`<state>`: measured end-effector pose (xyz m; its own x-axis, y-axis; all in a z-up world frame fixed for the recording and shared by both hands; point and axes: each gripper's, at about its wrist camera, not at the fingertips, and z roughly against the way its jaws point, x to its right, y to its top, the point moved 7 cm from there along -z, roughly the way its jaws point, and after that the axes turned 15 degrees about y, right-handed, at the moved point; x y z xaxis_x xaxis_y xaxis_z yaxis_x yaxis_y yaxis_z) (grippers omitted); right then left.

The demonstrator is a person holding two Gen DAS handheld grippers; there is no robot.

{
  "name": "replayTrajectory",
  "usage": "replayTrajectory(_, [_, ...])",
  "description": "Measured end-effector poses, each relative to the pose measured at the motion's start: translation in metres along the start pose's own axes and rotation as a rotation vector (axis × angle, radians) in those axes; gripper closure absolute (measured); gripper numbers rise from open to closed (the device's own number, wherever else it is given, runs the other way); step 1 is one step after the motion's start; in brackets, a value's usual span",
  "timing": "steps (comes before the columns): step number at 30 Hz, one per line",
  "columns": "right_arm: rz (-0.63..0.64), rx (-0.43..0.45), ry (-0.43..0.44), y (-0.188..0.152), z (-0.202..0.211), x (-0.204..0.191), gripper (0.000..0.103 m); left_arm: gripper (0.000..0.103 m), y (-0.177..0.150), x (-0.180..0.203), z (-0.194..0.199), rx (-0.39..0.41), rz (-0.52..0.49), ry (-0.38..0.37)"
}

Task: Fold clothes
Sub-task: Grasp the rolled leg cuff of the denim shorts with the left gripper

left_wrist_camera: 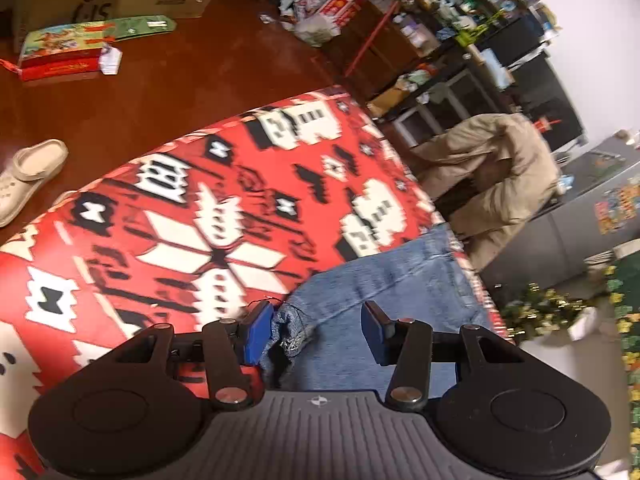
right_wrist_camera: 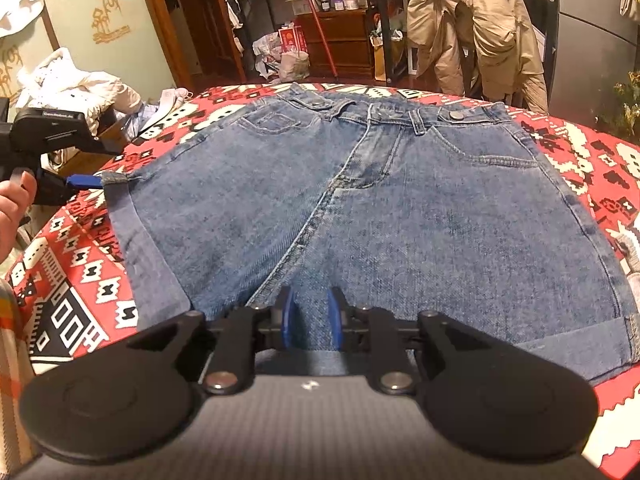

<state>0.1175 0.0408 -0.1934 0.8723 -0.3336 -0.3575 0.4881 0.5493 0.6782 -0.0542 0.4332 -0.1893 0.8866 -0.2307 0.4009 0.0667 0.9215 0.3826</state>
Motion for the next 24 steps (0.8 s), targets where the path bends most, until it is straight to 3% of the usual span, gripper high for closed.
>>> replayTrajectory(2, [0.003,-0.001,0.0,0.0,0.0,0.0,0.082,0.058,-0.001,-0.005,-0.004,-0.012,0.016,0.023])
replayTrajectory(4, [0.002,0.003,0.002,0.001,0.0,0.0,0.082,0.067,-0.003,-0.005,-0.005,-0.016,0.013,0.033])
replayTrajectory(11, [-0.005,0.01,-0.001,0.002,0.0,0.0,0.081,0.067,-0.007,-0.002,-0.007,0.0,-0.02,0.063])
replayTrajectory(13, [-0.005,0.01,0.0,0.001,0.0,0.0,0.081,0.08,-0.006,-0.003,-0.008,0.016,-0.025,0.095])
replayTrajectory(14, [-0.005,0.009,0.001,0.001,0.0,0.0,0.081,0.08,-0.006,-0.004,-0.008,0.025,-0.029,0.109])
replayTrajectory(17, [-0.007,0.013,0.0,0.002,-0.001,0.0,0.079,0.082,-0.008,0.0,-0.007,0.023,-0.033,0.095])
replayTrajectory(19, [-0.011,0.017,-0.004,0.002,-0.001,0.001,0.079,0.092,-0.008,0.004,-0.004,0.036,-0.047,0.091])
replayTrajectory(24, [-0.026,0.03,-0.016,0.005,0.0,0.005,0.079,0.093,-0.007,0.025,0.021,0.121,-0.121,0.065])
